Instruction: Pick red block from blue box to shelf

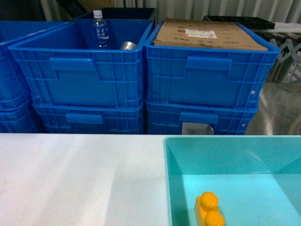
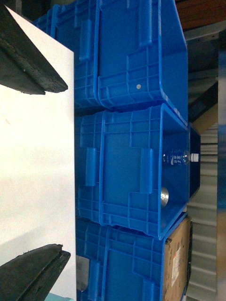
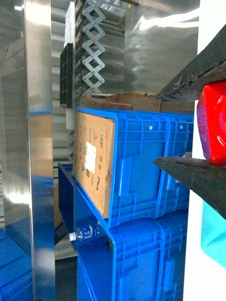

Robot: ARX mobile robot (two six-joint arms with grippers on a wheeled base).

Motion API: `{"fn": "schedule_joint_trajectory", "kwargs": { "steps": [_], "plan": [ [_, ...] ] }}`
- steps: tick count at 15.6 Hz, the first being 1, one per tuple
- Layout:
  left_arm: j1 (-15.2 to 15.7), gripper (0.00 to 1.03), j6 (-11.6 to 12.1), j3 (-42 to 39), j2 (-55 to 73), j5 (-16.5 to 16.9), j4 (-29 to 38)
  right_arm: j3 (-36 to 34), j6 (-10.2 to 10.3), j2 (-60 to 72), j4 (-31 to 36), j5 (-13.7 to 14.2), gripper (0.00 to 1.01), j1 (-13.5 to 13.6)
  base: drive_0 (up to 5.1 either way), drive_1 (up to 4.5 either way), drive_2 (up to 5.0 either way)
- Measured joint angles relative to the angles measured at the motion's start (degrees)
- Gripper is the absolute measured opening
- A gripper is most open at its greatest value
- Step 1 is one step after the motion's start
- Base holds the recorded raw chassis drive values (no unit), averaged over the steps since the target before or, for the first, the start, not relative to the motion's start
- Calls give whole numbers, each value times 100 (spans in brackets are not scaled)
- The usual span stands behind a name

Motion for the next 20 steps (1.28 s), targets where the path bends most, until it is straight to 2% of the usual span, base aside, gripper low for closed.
{"fn": "schedule_joint_trajectory", "kwargs": {
  "steps": [1, 2, 4, 5, 7, 8, 10, 11, 12, 15, 17, 20],
  "plan": [
    [0, 98, 0, 0, 0, 0, 0, -42, 15, -13, -133, -219, 28, -116, 0, 0, 0],
    [0, 98, 0, 0, 0, 0, -2, -111, 11, 203, -446, -581, 28, -133, 0, 0, 0],
    [0, 98, 0, 0, 0, 0, -2, -267, -122, 380, -555, -649, 28, -52, 0, 0, 0],
    [0, 98, 0, 0, 0, -2, 0, -293, -201, 363, -501, -573, 28, 24, 0, 0, 0],
    [0, 98, 0, 0, 0, 0, -2, -297, -229, 328, -452, -345, 28, 205, 0, 0, 0],
    [0, 98, 0, 0, 0, 0, 0, -317, -225, 367, -422, -103, 28, 358, 0, 0, 0],
    [0, 98, 0, 0, 0, 0, -2, -328, -221, 415, -332, 411, 28, 883, 0, 0, 0],
    [0, 98, 0, 0, 0, 0, -2, -328, -221, 439, -271, 501, 28, 1034, 0, 0, 0],
    [0, 98, 0, 0, 0, -2, 0, -328, -203, 433, -289, 525, 28, 1060, 0, 0, 0],
    [0, 98, 0, 0, 0, 0, 0, -328, -208, 275, -348, 450, 28, 896, 0, 0, 0],
    [0, 98, 0, 0, 0, 0, 0, -328, -205, 251, -374, 166, 28, 605, 0, 0, 0],
    [0, 98, 0, 0, 0, 0, -2, -326, -203, 195, -417, 146, 28, 494, 0, 0, 0]
  ]
}}
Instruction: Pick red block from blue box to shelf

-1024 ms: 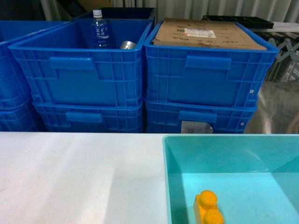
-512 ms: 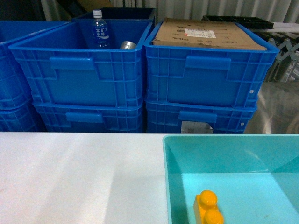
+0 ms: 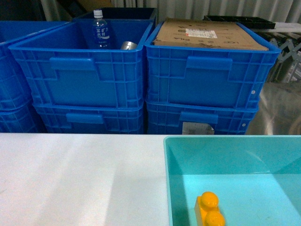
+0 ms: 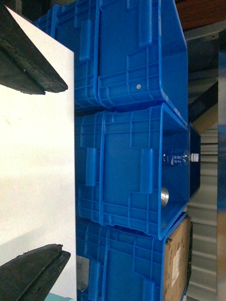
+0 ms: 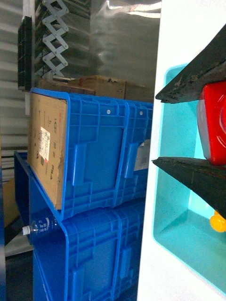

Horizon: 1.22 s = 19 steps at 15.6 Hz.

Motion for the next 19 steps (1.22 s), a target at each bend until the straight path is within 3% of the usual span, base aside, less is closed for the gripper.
{"fn": "schedule_joint_trajectory", "kwargs": {
  "steps": [8, 19],
  "plan": [
    [0, 98, 0, 0, 0, 0, 2, 4, 0, -17, 0, -2, 28, 2, 0, 0, 0],
    [4, 98, 0, 0, 0, -2, 2, 4, 0, -17, -2, -22, 28, 2, -166, -166, -166]
  ]
}}
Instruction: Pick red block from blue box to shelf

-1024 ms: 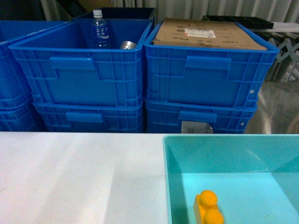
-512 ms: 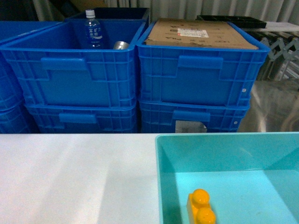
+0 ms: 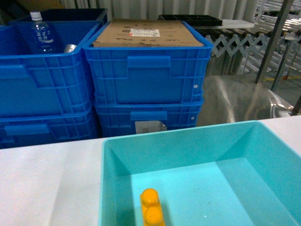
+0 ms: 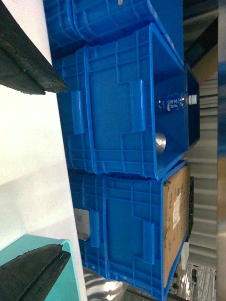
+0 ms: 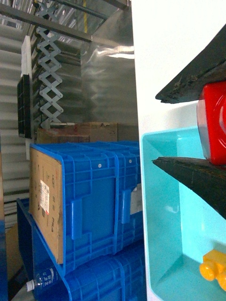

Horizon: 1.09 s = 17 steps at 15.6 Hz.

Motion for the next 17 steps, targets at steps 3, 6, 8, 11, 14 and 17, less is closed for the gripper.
{"fn": "schedule_joint_trajectory", "kwargs": {
  "steps": [3, 6, 8, 11, 14, 17],
  "plan": [
    [0, 98, 0, 0, 0, 0, -2, 0, 0, 0, 0, 0, 28, 0, -161, -161, -161],
    [0, 98, 0, 0, 0, 0, -2, 0, 0, 0, 2, 0, 28, 0, -163, -163, -163],
    [0, 98, 0, 0, 0, 0, -2, 0, 0, 0, 2, 0, 28, 0, -156, -156, -156],
    [0, 98, 0, 0, 0, 2, 0, 0, 0, 0, 0, 0, 28, 0, -163, -163, -163],
    [0, 98, 0, 0, 0, 0, 0, 0, 0, 0, 2, 0, 28, 0, -158, -158, -158],
    [0, 98, 0, 0, 0, 0, 0, 0, 0, 0, 0, 0, 28, 0, -167, -167, -167]
  ]
}}
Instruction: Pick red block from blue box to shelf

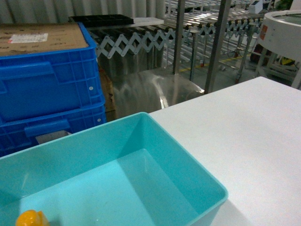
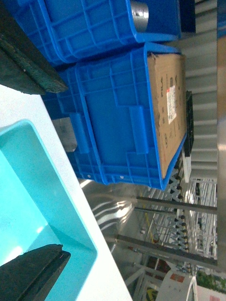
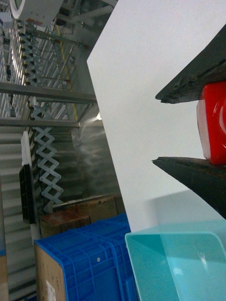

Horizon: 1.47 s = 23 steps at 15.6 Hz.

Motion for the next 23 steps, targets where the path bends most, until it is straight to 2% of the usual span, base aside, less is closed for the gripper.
{"fn": "schedule_joint_trajectory", "kwargs": {
  "steps": [23],
  "plan": [
    [0, 98, 0, 0, 0, 4, 0, 11, 0, -2, 2, 0, 28, 0, -181, -181, -181]
  ]
}}
